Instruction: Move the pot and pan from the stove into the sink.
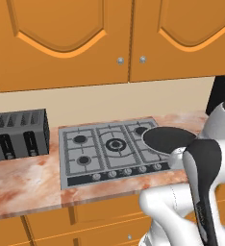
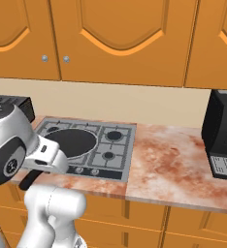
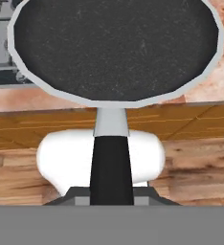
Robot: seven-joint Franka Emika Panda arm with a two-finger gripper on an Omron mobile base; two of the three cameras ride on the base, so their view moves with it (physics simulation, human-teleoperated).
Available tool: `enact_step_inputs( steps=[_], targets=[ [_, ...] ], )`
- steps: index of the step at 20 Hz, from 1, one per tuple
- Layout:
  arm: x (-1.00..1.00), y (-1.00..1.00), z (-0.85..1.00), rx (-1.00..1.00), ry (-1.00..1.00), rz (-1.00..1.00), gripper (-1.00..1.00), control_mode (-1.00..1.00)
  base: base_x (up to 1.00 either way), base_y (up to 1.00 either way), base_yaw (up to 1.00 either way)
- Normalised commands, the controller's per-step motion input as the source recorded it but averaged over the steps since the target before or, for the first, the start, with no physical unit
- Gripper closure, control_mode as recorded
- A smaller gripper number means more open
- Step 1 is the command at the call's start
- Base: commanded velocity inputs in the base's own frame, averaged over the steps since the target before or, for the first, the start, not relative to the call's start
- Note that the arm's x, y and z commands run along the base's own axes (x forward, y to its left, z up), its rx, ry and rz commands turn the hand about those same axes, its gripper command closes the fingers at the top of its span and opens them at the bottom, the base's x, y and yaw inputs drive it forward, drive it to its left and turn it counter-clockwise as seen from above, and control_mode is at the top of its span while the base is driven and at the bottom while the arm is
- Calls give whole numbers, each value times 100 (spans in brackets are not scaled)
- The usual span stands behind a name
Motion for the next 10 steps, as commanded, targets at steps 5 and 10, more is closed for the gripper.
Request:
enact_step_inputs(
  steps=[5, 10],
  targets=[
    [-60, -1, 5, 1, -38, 9, 100, -100, 0, 0, 0],
    [-31, 0, 0, 0, -26, 7, 100, -100, 0, 0, 0]
  ],
)
